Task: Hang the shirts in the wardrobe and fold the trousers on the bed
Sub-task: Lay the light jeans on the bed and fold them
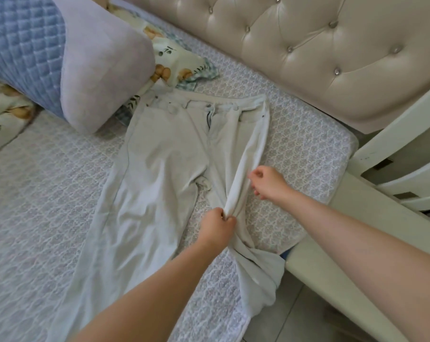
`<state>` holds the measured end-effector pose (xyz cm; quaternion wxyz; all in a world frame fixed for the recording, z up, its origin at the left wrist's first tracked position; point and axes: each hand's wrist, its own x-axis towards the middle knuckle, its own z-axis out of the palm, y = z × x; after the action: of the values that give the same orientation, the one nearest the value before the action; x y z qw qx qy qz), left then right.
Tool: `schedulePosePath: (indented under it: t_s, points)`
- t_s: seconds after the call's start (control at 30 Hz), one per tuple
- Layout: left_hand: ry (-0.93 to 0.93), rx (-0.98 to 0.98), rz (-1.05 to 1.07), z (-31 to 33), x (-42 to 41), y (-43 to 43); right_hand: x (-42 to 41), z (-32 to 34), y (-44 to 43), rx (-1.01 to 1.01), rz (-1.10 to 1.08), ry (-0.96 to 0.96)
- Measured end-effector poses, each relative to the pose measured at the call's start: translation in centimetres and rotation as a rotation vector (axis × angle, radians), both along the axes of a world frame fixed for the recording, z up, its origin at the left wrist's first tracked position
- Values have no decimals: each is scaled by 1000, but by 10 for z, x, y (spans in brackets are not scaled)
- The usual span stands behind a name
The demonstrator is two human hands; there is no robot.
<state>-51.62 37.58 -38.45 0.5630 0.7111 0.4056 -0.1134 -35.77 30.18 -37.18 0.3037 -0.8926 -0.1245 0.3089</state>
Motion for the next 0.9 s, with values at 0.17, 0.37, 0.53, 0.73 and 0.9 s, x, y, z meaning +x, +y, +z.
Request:
schedulePosePath:
  t_s: [0.17,0.37,0.53,0.73,0.9]
  points:
    - [-139,167,-149,-7,-1,5,36,-9,29,-139,96,-104]
    - [-47,220,-94,-27,4,2,62,-37,37,-395,205,-57]
    - [-20,309,-95,-42,11,2,69,-57,38,-410,228,-31]
    - [106,500,-173,-60,7,1,80,-85,42,-374,120,-3]
    - [172,599,-339,-76,6,-4,86,-100,44,-369,112,-24]
